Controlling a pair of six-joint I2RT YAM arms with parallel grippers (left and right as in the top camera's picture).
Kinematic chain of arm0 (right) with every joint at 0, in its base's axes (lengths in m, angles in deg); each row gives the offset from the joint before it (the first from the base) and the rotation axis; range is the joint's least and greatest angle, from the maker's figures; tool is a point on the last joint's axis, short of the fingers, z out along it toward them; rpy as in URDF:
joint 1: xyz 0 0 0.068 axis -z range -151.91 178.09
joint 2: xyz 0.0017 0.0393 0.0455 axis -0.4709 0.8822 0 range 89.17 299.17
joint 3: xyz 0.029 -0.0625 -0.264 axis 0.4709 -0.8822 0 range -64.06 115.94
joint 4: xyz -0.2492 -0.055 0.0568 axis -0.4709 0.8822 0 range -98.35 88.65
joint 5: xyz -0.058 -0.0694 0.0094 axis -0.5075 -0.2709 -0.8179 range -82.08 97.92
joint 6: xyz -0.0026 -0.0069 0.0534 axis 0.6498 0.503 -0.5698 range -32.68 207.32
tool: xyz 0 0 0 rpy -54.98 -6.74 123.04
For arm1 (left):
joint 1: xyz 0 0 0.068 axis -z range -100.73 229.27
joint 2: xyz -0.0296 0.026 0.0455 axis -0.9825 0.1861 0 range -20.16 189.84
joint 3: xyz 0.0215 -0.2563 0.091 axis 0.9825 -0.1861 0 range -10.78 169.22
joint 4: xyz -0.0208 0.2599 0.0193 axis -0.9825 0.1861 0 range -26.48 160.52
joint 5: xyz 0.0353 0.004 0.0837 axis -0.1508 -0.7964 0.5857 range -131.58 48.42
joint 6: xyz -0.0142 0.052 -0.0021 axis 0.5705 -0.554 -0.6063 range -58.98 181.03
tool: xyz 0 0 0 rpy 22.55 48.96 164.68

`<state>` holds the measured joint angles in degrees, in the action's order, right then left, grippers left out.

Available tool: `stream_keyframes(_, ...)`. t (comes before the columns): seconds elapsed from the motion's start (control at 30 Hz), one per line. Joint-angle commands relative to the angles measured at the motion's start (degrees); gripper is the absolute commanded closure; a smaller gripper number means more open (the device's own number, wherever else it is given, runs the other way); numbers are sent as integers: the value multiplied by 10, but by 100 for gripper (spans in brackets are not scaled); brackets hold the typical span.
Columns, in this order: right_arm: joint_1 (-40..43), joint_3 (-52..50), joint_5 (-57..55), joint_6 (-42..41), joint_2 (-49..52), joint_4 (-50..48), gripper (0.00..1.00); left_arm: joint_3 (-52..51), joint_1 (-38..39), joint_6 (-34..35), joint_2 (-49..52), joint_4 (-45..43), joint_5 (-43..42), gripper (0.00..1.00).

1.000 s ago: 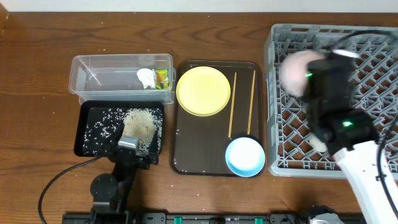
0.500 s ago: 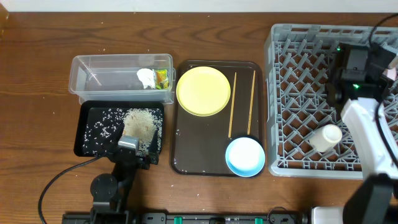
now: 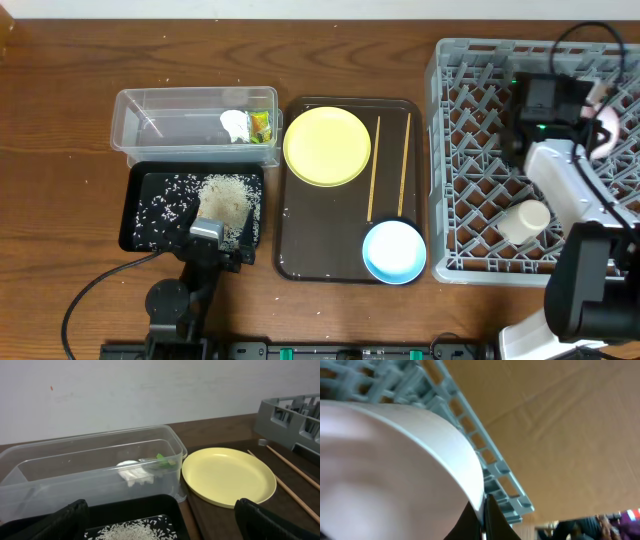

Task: Sort waste into correct bins and load items into the dishwasher rack
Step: 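Carry the pink bowl with the right gripper and stand it in the rack, then grasp the edge of the yellow plate with the right gripper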

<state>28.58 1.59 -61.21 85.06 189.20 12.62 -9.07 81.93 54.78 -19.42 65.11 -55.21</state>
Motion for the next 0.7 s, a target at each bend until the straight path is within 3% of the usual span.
stream_keyframes(0.0,-48,2,17,12,16,17,80,-15,-3,-6,-4,10,-12,5)
stream_keyframes(0.03,-60,2,16,12,16,20,52,-15,-3,-6,-4,10,-12,5)
stream_keyframes(0.07,-73,2,16,12,16,20,36,-15,-3,-5,-4,10,-12,5)
stream_keyframes(0.1,-84,3,16,13,14,20,27,-15,-3,-5,-4,10,-12,5)
stream_keyframes(0.17,-110,10,17,12,12,20,20,-15,-3,-6,-4,10,-12,5)
stream_keyframes(0.3,-177,39,109,13,-5,56,17,-15,-3,-6,-4,10,-12,5)
stream_keyframes(0.5,-278,95,501,-9,-19,137,28,-15,-3,-5,-4,10,-12,5)
stream_keyframes(0.6,-303,95,665,-65,-16,139,32,-15,-3,-5,-4,10,-12,5)
stream_keyframes(0.67,-313,95,718,-101,-8,137,33,-15,-3,-5,-4,10,-12,5)
